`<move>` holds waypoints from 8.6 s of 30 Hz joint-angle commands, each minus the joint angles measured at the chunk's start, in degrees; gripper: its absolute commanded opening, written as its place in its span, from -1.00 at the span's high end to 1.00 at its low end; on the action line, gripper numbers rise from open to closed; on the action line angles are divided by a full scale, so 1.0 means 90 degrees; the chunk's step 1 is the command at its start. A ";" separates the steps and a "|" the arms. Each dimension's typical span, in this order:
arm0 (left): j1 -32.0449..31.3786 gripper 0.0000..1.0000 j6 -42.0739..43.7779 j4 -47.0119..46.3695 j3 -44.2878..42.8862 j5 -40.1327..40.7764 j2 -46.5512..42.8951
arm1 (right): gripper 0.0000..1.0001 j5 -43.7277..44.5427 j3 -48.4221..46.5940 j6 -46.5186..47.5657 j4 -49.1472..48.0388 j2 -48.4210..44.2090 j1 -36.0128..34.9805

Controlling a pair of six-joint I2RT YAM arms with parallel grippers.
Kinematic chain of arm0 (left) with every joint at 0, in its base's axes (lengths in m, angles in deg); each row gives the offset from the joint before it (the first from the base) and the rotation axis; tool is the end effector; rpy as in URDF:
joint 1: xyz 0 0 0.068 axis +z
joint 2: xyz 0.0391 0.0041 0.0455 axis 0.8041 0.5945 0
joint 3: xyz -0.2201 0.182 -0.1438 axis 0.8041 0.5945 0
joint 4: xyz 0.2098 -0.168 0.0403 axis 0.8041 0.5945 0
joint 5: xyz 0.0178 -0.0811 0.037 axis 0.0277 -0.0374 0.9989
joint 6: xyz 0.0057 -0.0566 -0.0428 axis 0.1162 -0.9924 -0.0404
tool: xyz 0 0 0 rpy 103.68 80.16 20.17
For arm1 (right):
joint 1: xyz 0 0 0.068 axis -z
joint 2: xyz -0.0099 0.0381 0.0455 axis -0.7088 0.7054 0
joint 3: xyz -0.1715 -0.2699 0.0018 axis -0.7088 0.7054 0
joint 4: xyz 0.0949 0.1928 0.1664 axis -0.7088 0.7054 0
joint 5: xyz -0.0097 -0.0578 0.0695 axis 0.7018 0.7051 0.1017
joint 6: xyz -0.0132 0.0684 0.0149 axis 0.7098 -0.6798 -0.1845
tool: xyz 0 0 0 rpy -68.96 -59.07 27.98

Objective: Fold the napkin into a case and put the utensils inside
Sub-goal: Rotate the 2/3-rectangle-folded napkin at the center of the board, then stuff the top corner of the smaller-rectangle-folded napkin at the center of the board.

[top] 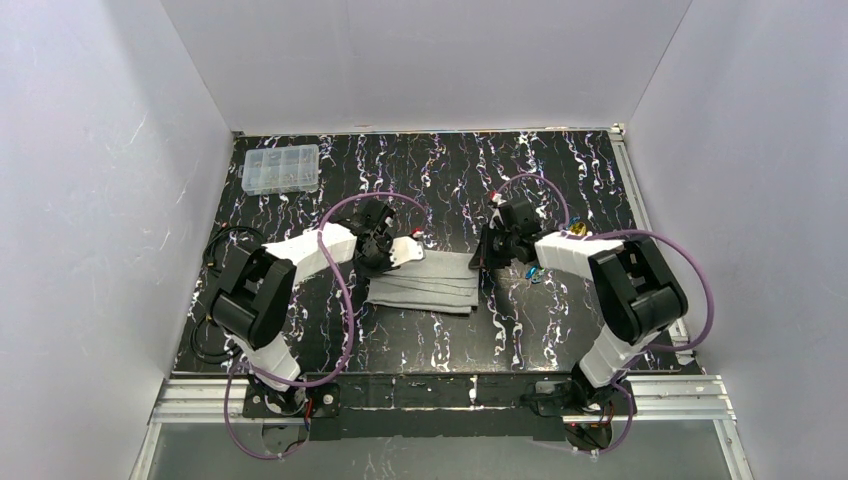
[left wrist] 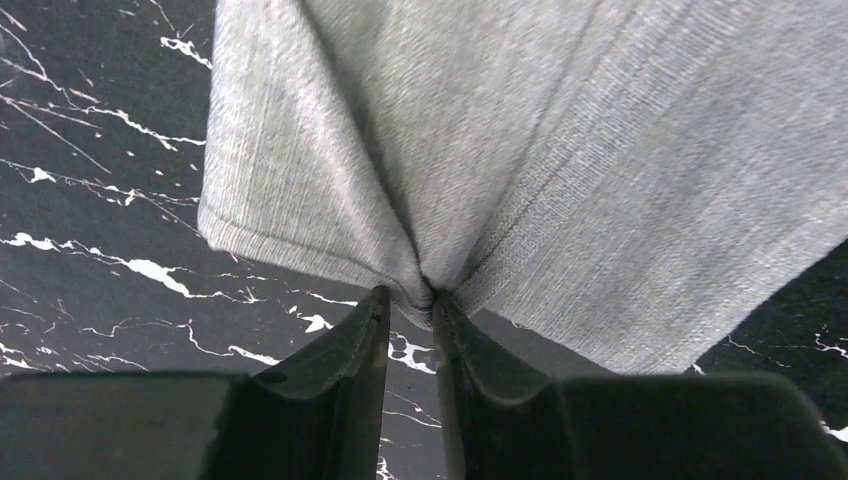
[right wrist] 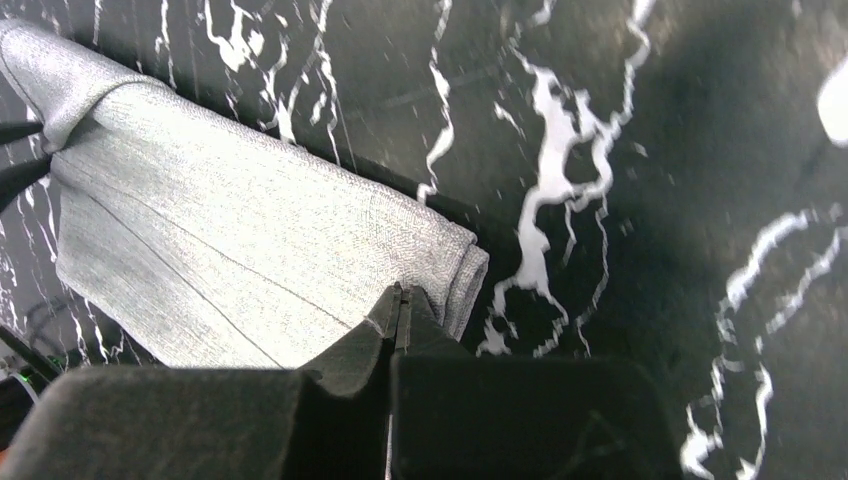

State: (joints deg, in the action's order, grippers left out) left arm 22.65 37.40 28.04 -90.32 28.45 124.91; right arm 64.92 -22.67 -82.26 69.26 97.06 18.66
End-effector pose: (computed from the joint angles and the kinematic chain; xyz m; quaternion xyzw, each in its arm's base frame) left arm 0.3022 -0.1822 0.1884 0.6243 0.7513 0.0213 0.2131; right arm 0.3185 0.1749 0.1750 -0.0375 0.9260 0.2660 0.2654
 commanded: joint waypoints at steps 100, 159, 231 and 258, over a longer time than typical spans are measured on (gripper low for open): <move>0.0377 1.00 0.4174 -0.1504 0.1754 -0.3177 -0.2056 | 0.93 -0.0969 -0.0988 0.0768 -0.2163 0.1842 -0.1912; 0.1028 0.75 0.7089 -0.2180 0.3729 -0.4292 -0.3027 | 0.94 -0.1052 -0.0653 0.0366 -0.2595 0.1906 -0.1923; 0.0789 1.00 0.5495 0.1576 0.0848 -0.3799 -0.1076 | -0.12 -0.1054 0.1180 0.0991 -0.5743 0.0270 -0.2030; 0.0779 0.43 0.7356 0.0660 0.2215 -0.2893 -0.1400 | -0.97 0.1056 0.0823 0.2072 -0.3609 -0.1202 -0.2226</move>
State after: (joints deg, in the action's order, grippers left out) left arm 29.77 98.65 33.52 -73.77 -1.73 111.36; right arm 70.06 -15.50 -68.60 37.24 91.47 -1.13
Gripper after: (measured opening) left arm 0.268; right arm 0.985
